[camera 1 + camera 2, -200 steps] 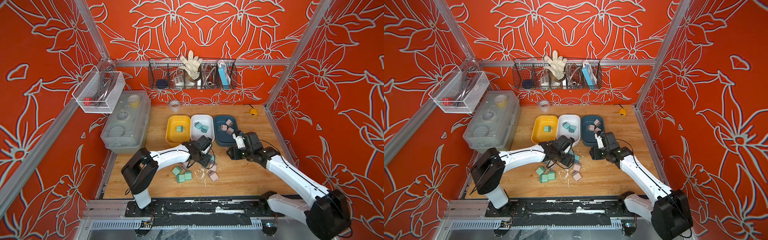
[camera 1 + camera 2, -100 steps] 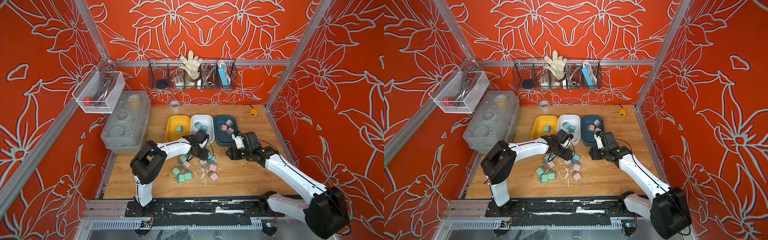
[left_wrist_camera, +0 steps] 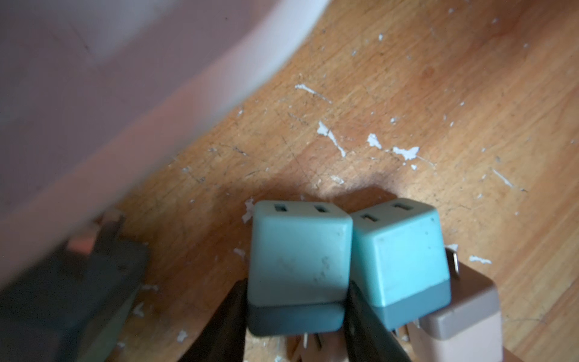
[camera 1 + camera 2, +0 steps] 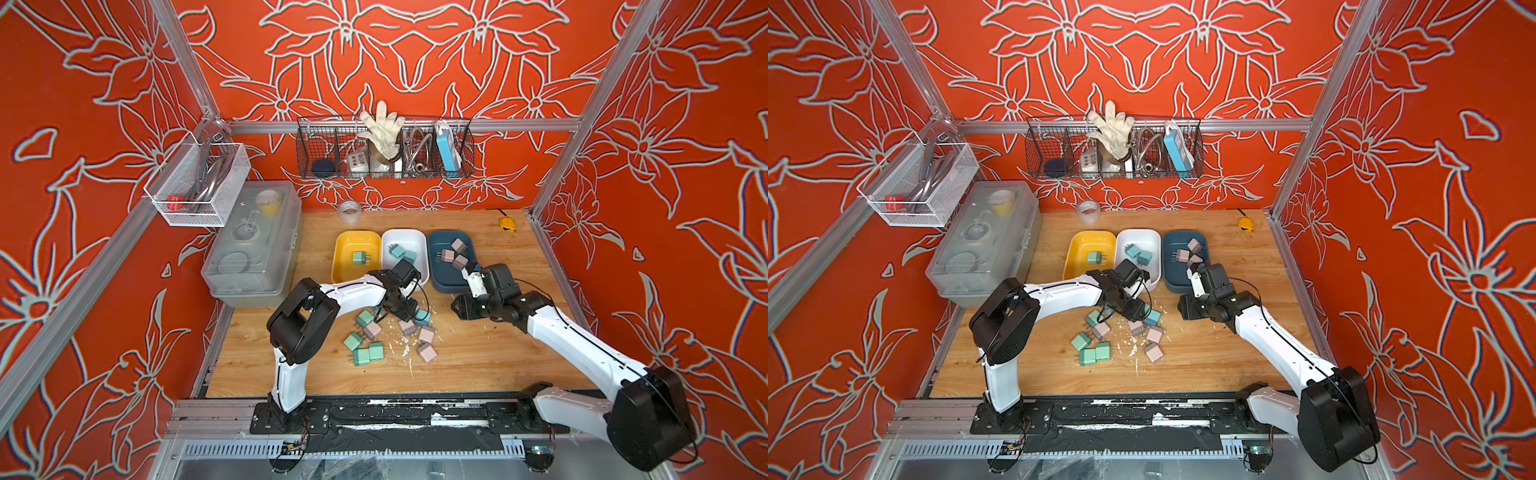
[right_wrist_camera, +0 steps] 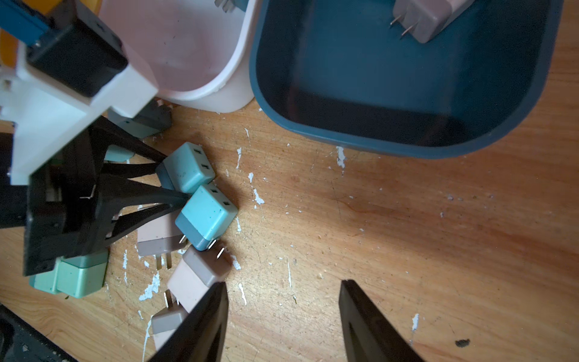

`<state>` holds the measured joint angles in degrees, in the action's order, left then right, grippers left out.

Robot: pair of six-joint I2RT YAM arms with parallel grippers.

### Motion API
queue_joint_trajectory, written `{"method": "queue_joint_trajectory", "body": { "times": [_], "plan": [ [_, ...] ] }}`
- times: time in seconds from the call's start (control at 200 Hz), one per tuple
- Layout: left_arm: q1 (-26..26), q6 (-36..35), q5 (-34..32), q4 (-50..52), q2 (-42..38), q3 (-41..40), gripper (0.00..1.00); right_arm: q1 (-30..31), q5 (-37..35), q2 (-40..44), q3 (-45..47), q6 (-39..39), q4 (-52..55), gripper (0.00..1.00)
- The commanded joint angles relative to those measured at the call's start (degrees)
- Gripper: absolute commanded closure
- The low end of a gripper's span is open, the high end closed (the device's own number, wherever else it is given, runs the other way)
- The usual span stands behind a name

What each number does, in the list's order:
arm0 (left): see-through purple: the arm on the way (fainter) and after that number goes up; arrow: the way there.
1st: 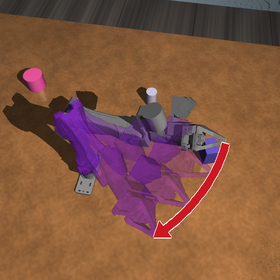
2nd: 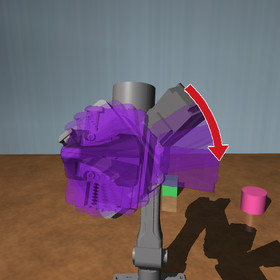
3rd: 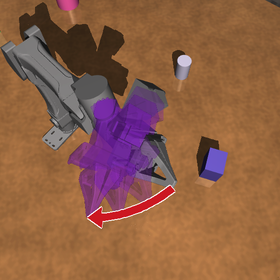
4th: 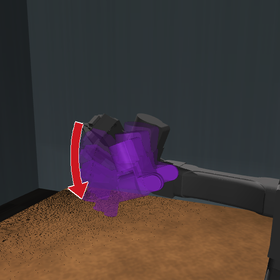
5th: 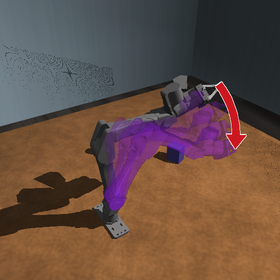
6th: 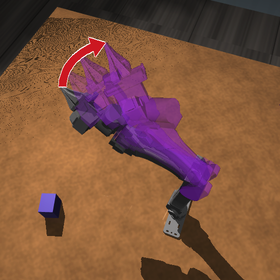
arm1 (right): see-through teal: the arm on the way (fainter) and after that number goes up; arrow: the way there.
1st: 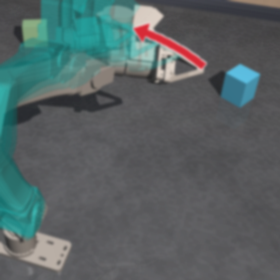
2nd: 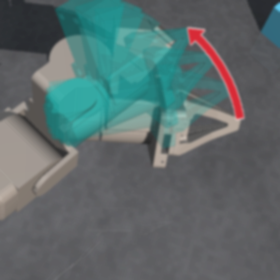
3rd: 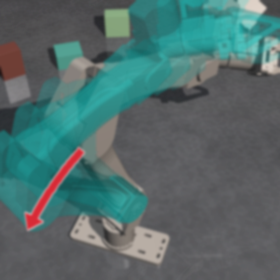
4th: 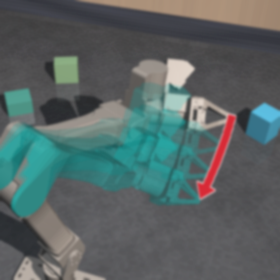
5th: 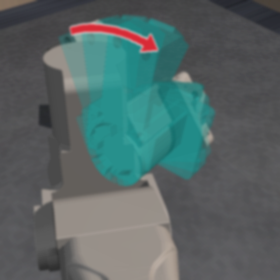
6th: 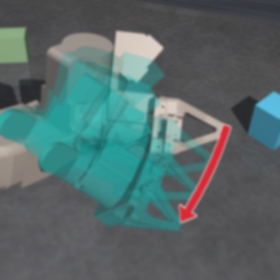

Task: Place the plugs by color into the storage box
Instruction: Pick up the plug from the center of the board, then place the plug in the storage box.

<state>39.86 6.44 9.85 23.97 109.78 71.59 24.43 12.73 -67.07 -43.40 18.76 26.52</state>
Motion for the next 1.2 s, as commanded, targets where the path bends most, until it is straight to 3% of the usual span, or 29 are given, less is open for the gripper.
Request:
{"method": "queue_joint_trajectory", "body": {
  "times": [0.0,0.576,0.801,0.871,0.916,1.021,1.191],
  "plan": [
    [0.2,-0.8,0.7,1.4,-0.8,0.3,0.59,0.3,0.7,-0.1,-0.8,-0.3,-0.2,0.38],
    [0.2,0.7,-2.8,-2.4,-17.0,-1.9,0.68,0.3,1.6,3.5,-2.9,1.8,-2.1,0.38],
    [-1.2,2.9,-3.1,-1.4,-12.6,3.2,0.69,0.3,3.7,-0.5,-6.0,6.1,-5.1,0.38],
    [-1.2,1.8,-4.8,0.4,-11.0,5.2,0.7,0.4,-1.5,-1.8,-5.3,9.7,-5.1,0.38],
    [-2.2,1.6,-6.4,0.9,-10.7,5.3,0.7,0.1,-0.1,-2.1,-3.4,9.2,-9.5,0.4],
    [-6.6,2.0,-1.8,0.8,-12.0,6.0,0.69,0.0,-2.9,-2.4,-9.8,4.8,-3.6,0.4],
    [-10.6,3.4,2.2,-4.7,-10.8,7.1,0.69,0.0,-3.5,-1.6,-11.2,4.4,-7.1,0.4]
  ]
}}
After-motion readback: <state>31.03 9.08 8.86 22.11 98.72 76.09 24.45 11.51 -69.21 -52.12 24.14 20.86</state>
